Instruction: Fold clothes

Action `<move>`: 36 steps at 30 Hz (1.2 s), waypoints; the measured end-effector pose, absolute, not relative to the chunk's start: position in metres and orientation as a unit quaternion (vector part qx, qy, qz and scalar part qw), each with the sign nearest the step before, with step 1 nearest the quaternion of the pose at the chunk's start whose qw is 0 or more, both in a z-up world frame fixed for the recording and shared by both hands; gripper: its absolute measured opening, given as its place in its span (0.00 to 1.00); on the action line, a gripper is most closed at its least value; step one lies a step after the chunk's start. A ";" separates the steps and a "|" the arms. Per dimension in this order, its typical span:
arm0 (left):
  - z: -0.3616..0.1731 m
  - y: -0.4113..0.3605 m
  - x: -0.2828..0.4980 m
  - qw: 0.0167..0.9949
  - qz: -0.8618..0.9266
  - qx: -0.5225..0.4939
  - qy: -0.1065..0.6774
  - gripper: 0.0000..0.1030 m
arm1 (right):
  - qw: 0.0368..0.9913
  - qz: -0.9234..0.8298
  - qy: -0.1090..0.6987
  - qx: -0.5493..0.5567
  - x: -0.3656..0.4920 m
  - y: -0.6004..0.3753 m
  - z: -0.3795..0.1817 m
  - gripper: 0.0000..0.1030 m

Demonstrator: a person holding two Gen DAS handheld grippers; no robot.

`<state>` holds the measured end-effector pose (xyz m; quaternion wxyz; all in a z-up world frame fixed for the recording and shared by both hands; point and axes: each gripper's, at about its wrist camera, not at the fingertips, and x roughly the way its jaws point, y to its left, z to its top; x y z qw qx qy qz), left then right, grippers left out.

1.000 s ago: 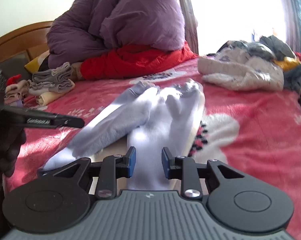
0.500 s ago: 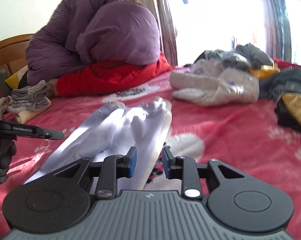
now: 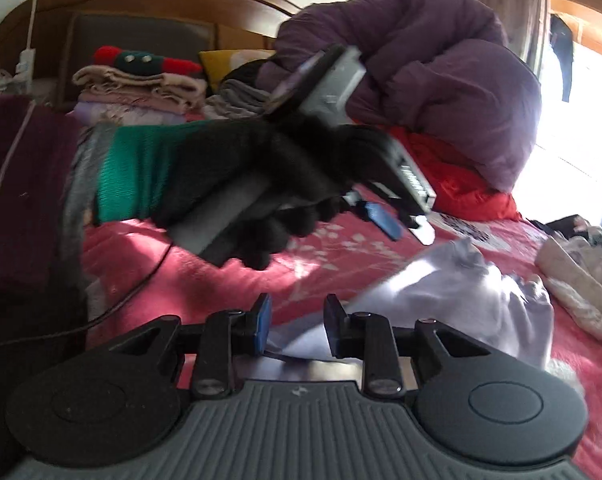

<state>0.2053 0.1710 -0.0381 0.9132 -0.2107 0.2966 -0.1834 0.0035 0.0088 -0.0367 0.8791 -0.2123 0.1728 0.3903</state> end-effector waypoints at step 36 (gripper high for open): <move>-0.043 0.128 0.332 0.898 -0.208 -0.100 0.374 0.03 | 0.842 0.385 0.183 -0.331 -0.029 0.049 -0.071 0.57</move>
